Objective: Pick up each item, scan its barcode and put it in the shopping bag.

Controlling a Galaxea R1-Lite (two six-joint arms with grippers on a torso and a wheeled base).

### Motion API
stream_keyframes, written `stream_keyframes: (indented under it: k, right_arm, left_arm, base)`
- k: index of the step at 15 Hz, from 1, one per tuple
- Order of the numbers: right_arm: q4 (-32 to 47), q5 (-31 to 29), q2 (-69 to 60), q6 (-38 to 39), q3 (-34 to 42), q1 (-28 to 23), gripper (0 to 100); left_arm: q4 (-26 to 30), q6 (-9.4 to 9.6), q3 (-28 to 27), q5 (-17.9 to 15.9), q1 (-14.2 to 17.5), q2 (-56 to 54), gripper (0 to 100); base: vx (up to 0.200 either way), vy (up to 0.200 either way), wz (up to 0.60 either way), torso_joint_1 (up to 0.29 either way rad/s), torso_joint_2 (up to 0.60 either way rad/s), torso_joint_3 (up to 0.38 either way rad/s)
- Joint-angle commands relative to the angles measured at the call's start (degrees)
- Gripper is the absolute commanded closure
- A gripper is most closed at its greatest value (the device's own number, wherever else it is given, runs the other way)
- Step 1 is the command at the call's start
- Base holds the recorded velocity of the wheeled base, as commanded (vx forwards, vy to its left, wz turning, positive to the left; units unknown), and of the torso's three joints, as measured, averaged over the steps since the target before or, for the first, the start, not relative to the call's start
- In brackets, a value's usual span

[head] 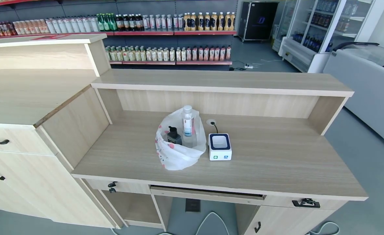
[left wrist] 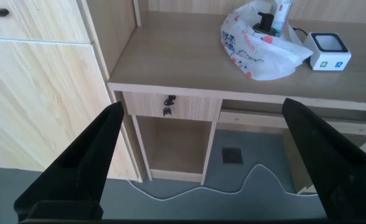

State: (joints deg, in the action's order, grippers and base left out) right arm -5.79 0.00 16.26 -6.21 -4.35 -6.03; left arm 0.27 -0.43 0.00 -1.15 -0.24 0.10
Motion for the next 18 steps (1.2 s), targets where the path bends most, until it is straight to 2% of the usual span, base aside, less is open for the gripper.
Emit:
stream_keyframes:
  k: [1, 6, 9, 18]
  right_arm:
    - [2.54, -2.20, -10.90, 1.28, 4.35, 1.20, 0]
    - [5.79, -1.93, -10.73, 3.74, 4.35, 1.64, 0]
    - [5.88, -1.93, -14.59, 3.57, 4.35, 5.51, 0]
    - [5.97, -1.93, -16.17, 4.01, 4.35, 5.68, 0]
  left_arm:
    - [0.00, -0.01, 0.00, 0.00, -0.02, -0.01, 0]
    - [0.00, -0.01, 0.00, 0.00, -0.02, -0.01, 0]
    - [0.00, -0.01, 0.00, 0.00, -0.02, -0.01, 0]
    - [0.00, -0.01, 0.00, 0.00, -0.02, -0.01, 0]
  base:
    - [0.000, 0.000, 0.00, 0.000, 0.00, 0.000]
    - [0.000, 0.000, 0.00, 0.000, 0.00, 0.000]
    - [0.000, 0.000, 0.00, 0.000, 0.00, 0.000]
    - [0.000, 0.000, 0.00, 0.000, 0.00, 0.000]
